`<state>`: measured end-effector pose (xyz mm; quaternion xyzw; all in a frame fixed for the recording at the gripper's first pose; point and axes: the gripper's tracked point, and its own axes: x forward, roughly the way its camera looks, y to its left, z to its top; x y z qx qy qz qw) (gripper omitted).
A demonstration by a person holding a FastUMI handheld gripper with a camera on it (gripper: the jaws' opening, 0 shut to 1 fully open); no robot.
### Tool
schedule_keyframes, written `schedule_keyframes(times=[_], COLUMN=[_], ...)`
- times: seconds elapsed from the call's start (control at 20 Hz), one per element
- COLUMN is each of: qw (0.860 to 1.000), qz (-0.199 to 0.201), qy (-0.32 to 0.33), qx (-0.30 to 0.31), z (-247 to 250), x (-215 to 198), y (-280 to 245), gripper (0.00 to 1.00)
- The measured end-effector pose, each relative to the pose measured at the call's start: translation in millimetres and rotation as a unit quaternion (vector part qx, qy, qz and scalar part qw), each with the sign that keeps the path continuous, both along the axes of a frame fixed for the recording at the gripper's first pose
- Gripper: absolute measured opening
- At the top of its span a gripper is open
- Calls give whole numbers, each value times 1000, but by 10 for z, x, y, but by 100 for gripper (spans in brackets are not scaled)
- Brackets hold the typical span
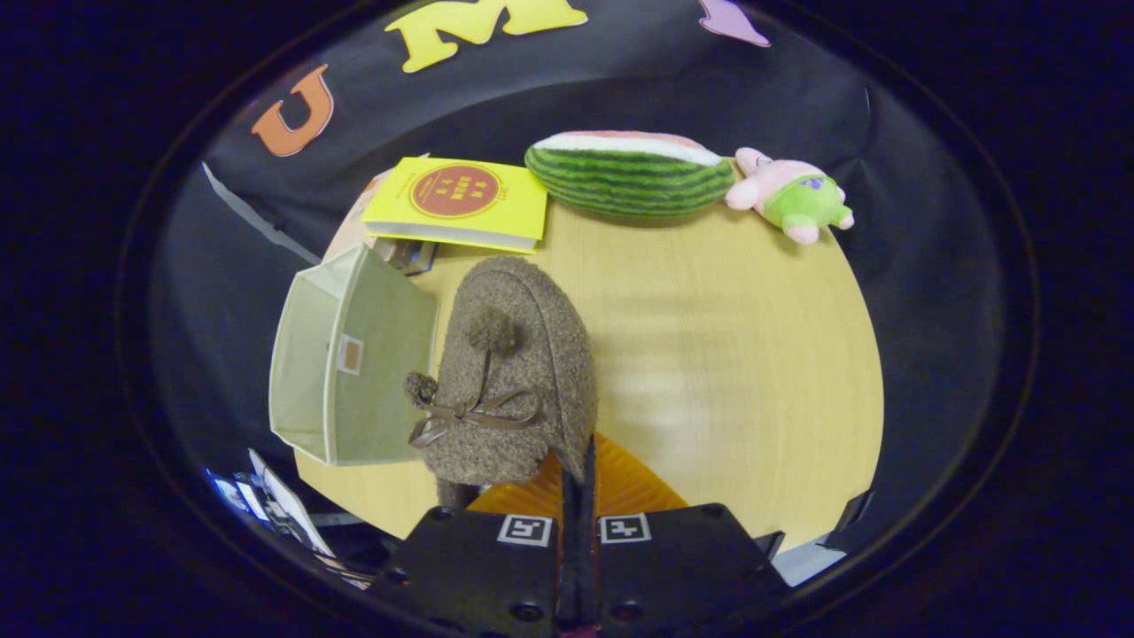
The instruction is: Open the storage box then place both shoes into the box .Put the left shoe in first, then the right shoe, with the right side of both shoes facing outward in a uniform manner.
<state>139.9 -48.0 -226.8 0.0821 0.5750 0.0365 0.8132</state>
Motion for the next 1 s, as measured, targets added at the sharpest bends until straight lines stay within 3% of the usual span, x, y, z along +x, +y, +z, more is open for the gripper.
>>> schedule_keyframes(times=[0.2,0.5,0.7,1.0], qw=[999,998,996,995], qz=[-3,-6,-16,-22], qy=[-5,-35,-57,-98], qx=[39,45,66,18], z=[402,698,714,492], x=[39,176,306,546], y=[521,1350,1965,2401], gripper=[6,6,6,6])
